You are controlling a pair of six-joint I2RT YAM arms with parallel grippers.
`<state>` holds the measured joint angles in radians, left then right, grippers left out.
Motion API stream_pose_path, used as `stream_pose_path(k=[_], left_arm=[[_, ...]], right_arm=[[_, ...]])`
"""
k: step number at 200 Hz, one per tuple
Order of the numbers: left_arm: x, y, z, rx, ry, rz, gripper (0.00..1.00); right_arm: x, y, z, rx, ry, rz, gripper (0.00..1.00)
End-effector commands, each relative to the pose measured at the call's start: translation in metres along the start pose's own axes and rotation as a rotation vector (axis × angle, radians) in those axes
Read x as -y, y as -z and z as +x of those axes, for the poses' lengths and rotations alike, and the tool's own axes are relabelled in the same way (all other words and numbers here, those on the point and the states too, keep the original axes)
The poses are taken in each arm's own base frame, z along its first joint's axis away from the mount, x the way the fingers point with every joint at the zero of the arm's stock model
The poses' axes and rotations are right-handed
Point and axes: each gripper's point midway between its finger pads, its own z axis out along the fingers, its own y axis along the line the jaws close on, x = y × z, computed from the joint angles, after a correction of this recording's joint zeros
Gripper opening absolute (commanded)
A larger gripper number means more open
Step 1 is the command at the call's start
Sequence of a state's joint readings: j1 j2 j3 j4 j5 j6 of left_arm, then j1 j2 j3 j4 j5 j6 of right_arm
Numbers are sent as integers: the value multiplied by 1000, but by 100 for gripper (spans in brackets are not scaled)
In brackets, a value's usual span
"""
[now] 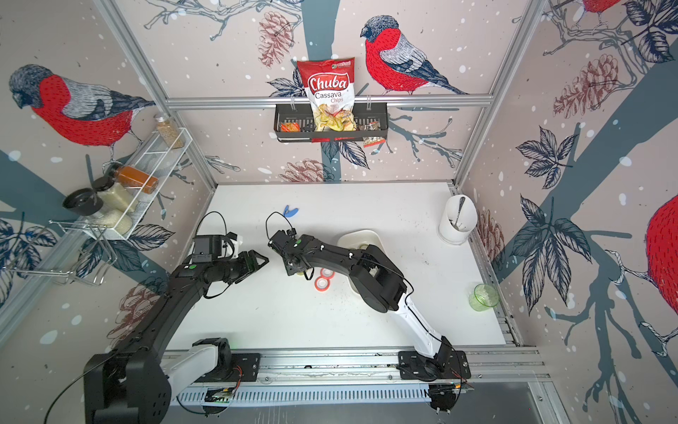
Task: Put the transparent tape into the storage box
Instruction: Pick up the tape from the center of the board, then place the tape in the storage box.
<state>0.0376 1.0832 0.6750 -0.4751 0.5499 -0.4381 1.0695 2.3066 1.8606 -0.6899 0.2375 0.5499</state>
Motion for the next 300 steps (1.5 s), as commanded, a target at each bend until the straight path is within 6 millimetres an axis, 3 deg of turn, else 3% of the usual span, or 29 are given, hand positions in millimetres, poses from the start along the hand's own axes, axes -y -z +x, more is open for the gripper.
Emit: stream_pose_path(k=[1, 74, 101, 146, 202, 239, 300], left_arm=[[4, -1, -3, 11, -18, 21, 70], [3, -1, -4, 11, -15, 17, 70], [8, -2, -2, 2, -24, 37, 69], [34, -10, 6, -15, -128, 48, 69], [67, -28, 17, -57, -204, 90, 69], [89, -43, 23, -90, -252, 108, 70], [124, -68, 35, -132, -322, 133, 70]], right_arm=[[1, -4, 8, -36, -19, -11, 65], [1, 5, 9, -37, -14, -31, 52], [0, 23, 1, -15, -16, -46, 52], [11, 63, -11, 21, -44, -94, 51], [58, 102, -2, 25, -134, -121, 50], [101, 120, 19, 18, -215, -98, 49], [159, 131, 66, -46, -274, -35, 49]])
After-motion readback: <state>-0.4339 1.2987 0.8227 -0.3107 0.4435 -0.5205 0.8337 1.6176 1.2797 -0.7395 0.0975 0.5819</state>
